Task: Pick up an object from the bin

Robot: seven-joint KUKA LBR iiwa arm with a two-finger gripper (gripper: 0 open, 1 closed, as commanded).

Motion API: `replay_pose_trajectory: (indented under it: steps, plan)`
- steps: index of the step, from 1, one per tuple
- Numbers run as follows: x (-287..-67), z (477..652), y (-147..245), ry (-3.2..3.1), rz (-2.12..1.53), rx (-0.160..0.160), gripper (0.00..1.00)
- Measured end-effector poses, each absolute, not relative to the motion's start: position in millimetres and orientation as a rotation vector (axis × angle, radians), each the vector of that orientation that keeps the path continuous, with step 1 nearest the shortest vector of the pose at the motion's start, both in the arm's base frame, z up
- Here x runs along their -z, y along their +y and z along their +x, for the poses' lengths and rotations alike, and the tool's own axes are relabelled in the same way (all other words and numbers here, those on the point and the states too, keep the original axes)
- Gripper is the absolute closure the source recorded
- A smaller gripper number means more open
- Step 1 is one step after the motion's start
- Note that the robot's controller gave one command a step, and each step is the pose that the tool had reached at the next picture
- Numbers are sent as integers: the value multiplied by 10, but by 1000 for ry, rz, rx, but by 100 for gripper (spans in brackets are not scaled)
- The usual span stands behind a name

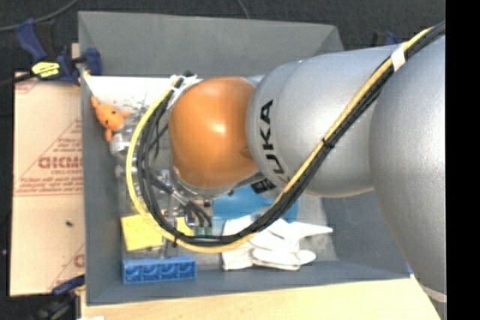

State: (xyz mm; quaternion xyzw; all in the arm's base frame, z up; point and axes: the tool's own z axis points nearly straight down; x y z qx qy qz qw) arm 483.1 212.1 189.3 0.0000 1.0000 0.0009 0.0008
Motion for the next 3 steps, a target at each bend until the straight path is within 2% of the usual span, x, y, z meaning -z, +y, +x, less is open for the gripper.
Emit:
replay_pose_trajectory:
  steps: [1,2,3]
  plan:
    - [-1035,5030,2362,3141,118,-4,0]
    - [-1403,5025,2044,3043,777,-4,0]
    - [-734,5431,2124,3142,-19,-6,100]
